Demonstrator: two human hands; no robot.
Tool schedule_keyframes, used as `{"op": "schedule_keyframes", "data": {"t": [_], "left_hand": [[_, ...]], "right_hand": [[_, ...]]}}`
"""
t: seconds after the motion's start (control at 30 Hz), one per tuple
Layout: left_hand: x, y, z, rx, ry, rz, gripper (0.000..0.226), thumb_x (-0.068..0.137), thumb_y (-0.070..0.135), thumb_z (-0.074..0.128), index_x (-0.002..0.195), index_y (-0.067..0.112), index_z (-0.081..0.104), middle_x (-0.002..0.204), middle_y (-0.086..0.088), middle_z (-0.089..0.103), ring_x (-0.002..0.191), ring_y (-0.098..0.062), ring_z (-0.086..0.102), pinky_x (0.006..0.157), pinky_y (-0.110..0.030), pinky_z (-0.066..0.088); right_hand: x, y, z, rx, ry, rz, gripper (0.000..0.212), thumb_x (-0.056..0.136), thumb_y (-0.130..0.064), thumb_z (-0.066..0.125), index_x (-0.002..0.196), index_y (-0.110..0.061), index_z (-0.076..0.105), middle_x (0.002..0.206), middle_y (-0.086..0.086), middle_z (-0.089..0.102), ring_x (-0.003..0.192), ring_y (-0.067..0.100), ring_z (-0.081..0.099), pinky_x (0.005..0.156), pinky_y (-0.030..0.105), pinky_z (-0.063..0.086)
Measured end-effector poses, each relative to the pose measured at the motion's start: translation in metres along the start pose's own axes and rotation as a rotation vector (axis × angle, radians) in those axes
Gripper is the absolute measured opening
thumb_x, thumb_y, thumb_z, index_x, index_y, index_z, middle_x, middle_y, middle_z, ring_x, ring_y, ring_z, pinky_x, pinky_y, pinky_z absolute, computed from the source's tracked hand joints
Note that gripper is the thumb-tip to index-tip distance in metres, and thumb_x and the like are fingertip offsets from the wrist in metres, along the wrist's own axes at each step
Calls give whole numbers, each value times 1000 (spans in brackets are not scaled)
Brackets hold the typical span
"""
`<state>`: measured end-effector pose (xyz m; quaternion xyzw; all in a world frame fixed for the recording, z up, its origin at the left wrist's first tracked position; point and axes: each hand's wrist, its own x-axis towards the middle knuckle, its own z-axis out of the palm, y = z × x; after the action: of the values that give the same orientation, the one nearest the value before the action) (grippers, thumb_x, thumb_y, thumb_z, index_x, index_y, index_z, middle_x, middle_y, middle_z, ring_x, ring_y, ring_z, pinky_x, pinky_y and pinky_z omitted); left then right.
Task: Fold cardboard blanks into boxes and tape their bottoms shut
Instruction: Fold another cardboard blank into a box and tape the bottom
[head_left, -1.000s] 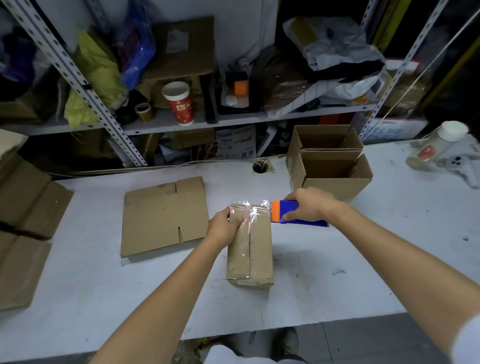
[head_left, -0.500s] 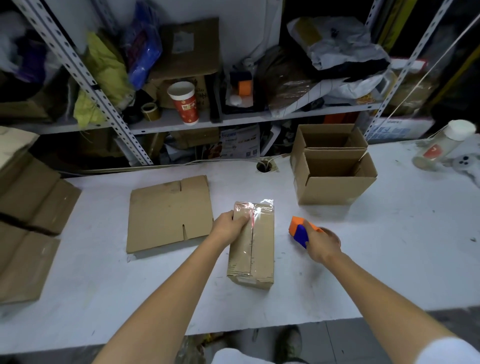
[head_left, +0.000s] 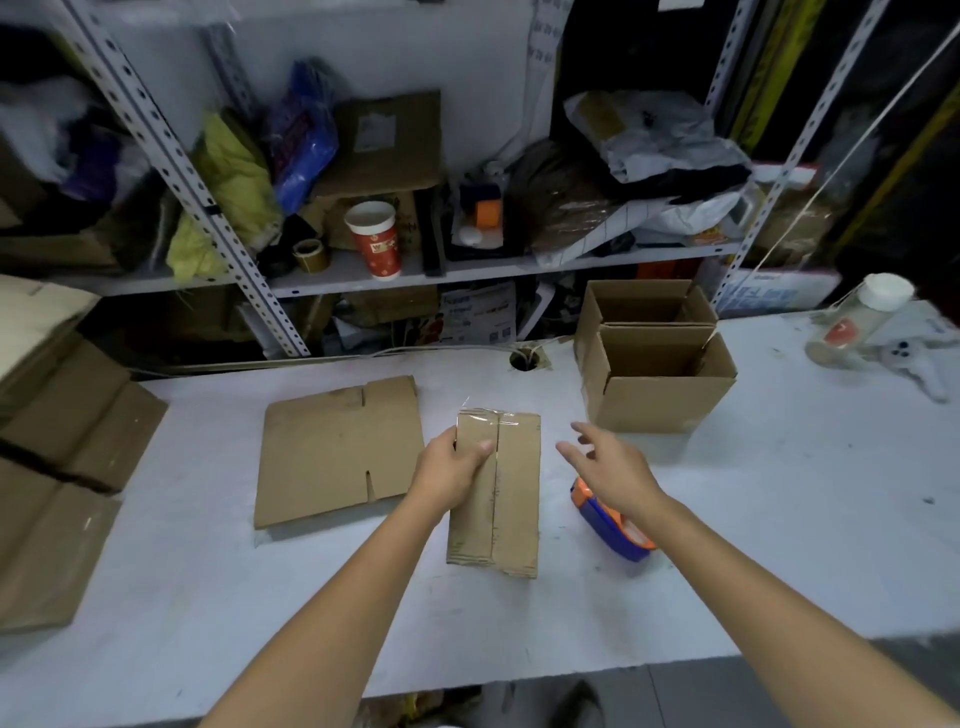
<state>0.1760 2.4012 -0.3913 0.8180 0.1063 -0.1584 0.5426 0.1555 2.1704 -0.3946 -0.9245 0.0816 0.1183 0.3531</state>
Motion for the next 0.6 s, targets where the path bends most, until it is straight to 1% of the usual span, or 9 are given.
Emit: {"op": "schedule_keyframes", "data": {"t": [0.13, 0.2, 0.27, 0.3, 0.37, 0.4, 0.43, 0.5, 0.6], "left_hand": [[-11, 15, -1, -73, 0, 166, 16, 92, 29, 66, 105, 39, 64, 102, 16, 73, 96, -5, 69, 83, -30, 57], [-15, 16, -6, -79, -12, 208, 26, 92, 26, 67, 114, 39, 62, 107, 18, 72, 102, -3, 67, 82, -25, 55], [-16, 14, -14, -73, -60, 217, 37, 92, 27, 69, 124, 42, 57, 117, 21, 68, 111, -2, 63, 87, -22, 53], [-15, 13, -18, -67, -80, 208, 43, 90, 33, 71, 130, 40, 55, 123, 21, 66, 117, -2, 60, 92, -24, 52], [-15, 16, -23, -64, -72, 152, 74, 80, 63, 70, 144, 34, 46, 139, 19, 56, 127, -5, 52, 105, -33, 47], [-14, 18, -24, -85, -52, 104, 85, 73, 77, 65, 145, 35, 45, 140, 17, 55, 128, -8, 52, 106, -38, 47], [-13, 21, -25, -121, -27, 72, 87, 68, 84, 61, 140, 37, 51, 135, 14, 60, 124, -12, 56, 105, -41, 48], [-9, 24, -27, -170, 5, 41, 72, 72, 80, 59, 127, 35, 61, 114, 7, 71, 110, -19, 64, 99, -42, 52], [-9, 23, -30, -217, 44, 42, 43, 93, 53, 59, 125, 25, 65, 101, 4, 73, 99, -21, 67, 90, -40, 54]], "right_hand": [[9, -53, 5, 249, -82, -8, 88, 92, -66, 50, 159, -18, 19, 159, 2, 35, 141, 22, 41, 113, 37, 37], [13, -66, 7, 341, -75, -4, 90, 93, -63, 53, 160, -19, 12, 158, 2, 36, 142, 21, 39, 109, 32, 37], [13, -71, 7, 381, -72, -59, 85, 94, -58, 55, 160, -22, 15, 153, -2, 43, 140, 20, 42, 103, 27, 38], [13, -71, 8, 389, -76, -89, 83, 94, -57, 56, 159, -24, 16, 151, -4, 45, 138, 18, 44, 102, 26, 39], [9, -74, 6, 403, -88, -128, 80, 95, -52, 58, 159, -28, 16, 151, -7, 43, 136, 12, 43, 102, 24, 37], [5, -76, 6, 410, -90, -159, 80, 96, -48, 59, 159, -29, 15, 151, -11, 41, 134, 6, 41, 102, 21, 35], [1, -78, 7, 418, -89, -191, 79, 96, -45, 60, 159, -29, 15, 149, -16, 38, 131, 0, 37, 101, 18, 33], [-4, -80, 9, 412, -79, -240, 79, 97, -41, 61, 159, -29, 16, 150, -20, 32, 133, -3, 32, 104, 16, 32], [-5, -80, 12, 366, -86, -286, 77, 98, -45, 58, 160, -31, 13, 158, -21, 21, 143, 0, 23, 116, 25, 28]]}}
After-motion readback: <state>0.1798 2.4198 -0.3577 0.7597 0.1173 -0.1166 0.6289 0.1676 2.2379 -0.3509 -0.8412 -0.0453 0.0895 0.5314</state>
